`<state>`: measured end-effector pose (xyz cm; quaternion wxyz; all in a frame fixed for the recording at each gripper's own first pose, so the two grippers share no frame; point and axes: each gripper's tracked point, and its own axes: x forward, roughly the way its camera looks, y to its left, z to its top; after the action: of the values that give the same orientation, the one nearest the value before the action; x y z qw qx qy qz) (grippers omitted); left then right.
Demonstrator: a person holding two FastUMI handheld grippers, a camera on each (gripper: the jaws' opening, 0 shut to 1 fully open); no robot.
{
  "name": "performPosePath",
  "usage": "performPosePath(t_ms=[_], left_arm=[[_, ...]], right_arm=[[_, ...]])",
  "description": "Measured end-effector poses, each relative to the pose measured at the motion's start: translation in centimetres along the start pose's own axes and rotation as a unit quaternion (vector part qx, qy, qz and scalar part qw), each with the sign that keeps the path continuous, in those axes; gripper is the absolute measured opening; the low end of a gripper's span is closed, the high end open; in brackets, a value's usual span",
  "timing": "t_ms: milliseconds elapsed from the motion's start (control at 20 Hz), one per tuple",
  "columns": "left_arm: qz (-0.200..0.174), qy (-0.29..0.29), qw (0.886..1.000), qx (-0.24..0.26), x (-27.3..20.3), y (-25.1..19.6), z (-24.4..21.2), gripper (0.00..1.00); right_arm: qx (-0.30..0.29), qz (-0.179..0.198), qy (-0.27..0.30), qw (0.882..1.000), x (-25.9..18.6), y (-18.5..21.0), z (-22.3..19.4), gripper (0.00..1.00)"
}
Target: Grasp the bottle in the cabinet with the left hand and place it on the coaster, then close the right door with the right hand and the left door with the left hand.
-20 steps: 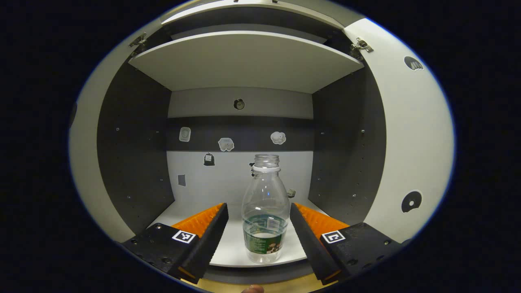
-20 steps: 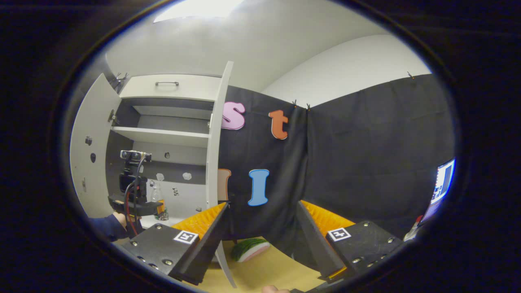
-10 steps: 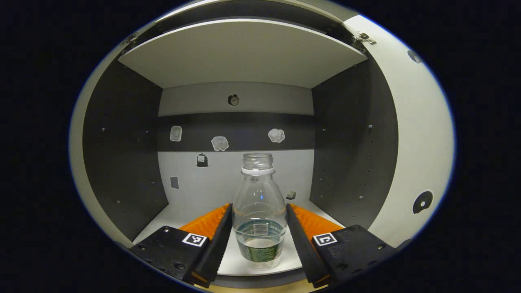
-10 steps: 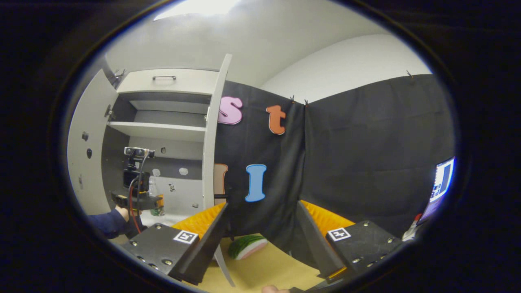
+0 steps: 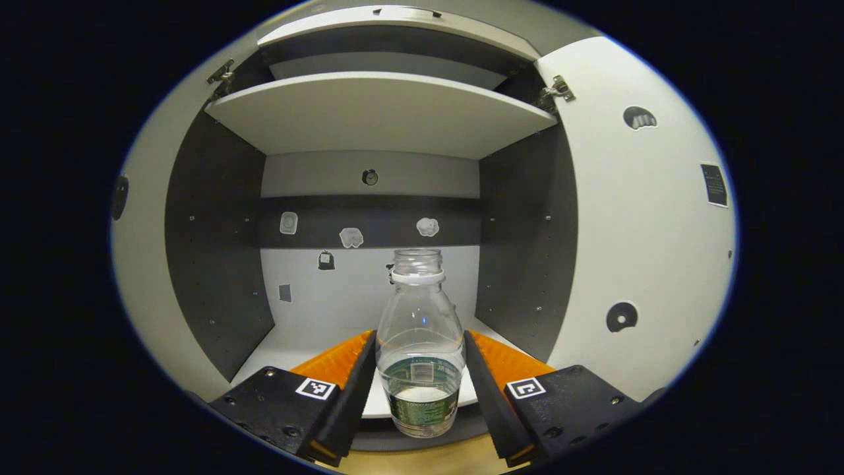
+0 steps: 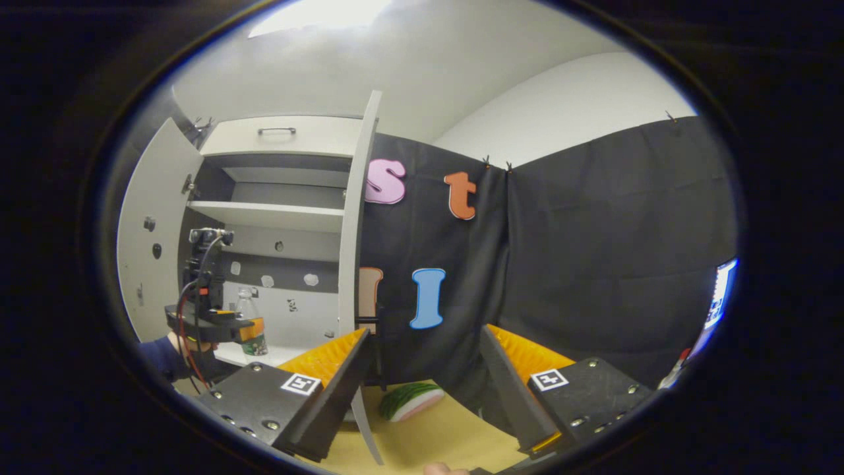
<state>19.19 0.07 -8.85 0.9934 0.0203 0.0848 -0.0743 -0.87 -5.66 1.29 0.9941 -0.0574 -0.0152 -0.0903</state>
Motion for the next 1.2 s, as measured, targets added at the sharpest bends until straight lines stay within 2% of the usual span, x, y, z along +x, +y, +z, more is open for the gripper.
performPosePath(t_ms=[150, 200, 300, 350, 400, 450, 500, 600, 750, 900, 950, 1150, 1200], left_arm=[[-0.003, 0.011, 1.0, 0.011, -3.1, -0.5, -1.3, 0.8], [-0.004, 0.015, 1.0, 0.014, -4.0, -0.5, -2.0, 0.8], [-0.008, 0.021, 1.0, 0.012, -5.6, -0.7, -3.5, 0.79], [-0.007, 0.026, 1.0, 0.011, -6.5, -0.6, -4.5, 0.8], [-0.007, 0.033, 0.999, 0.008, -7.2, -0.5, -5.4, 0.8], [-0.006, 0.04, 0.999, 0.007, -7.8, -0.3, -6.4, 0.8], [-0.007, 0.048, 0.999, 0.004, -8.4, -0.2, -7.4, 0.8], [-0.014, 0.065, 0.998, -0.011, -9.3, -0.1, -9.6, 0.8], [-0.015, 0.085, 0.996, -0.03, -10.6, 0.7, -12.8, 0.8], [-0.023, 0.112, 0.993, -0.039, -11.8, 0.9, -16.4, 0.8], [-0.026, 0.12, 0.991, -0.042, -12.1, 1.0, -17.6, 0.8], [-0.033, 0.159, 0.986, -0.048, -13.5, 1.3, -22.6, 0.8], [-0.032, 0.174, 0.983, -0.053, -13.9, 1.4, -23.9, 0.8]], right_arm=[[0.003, 0.013, 0.004, 1.0, -0.2, 0.1, 0.0, 1.0], [0.003, 0.016, 0.004, 1.0, -0.5, 0.1, 0.0, 0.97], [0.003, 0.023, 0.005, 1.0, -1.7, 0.0, -0.3, 1.0], [0.003, 0.026, 0.007, 1.0, -2.0, -0.1, -0.5, 0.96], [0.003, 0.029, 0.009, 1.0, -2.1, 0.0, -0.5, 1.0], [0.003, 0.033, 0.011, 0.999, -2.2, 0.1, -0.7, 0.96], [0.003, 0.037, 0.012, 0.999, -2.3, 0.1, -0.7, 1.0], [0.004, 0.041, 0.014, 0.999, -2.4, 0.4, -0.7, 0.97], [0.006, 0.044, 0.012, 0.999, -2.7, 0.6, -0.5, 1.0], [0.0, 0.045, 0.015, 0.999, -2.8, 0.6, -0.7, 0.96], [-0.001, 0.045, 0.016, 0.999, -2.7, 0.7, -0.9, 1.0], [0.003, 0.05, 0.019, 0.999, -2.4, 1.2, -1.1, 1.0], [0.004, 0.053, 0.021, 0.998, -2.2, 1.4, -1.3, 0.96]])
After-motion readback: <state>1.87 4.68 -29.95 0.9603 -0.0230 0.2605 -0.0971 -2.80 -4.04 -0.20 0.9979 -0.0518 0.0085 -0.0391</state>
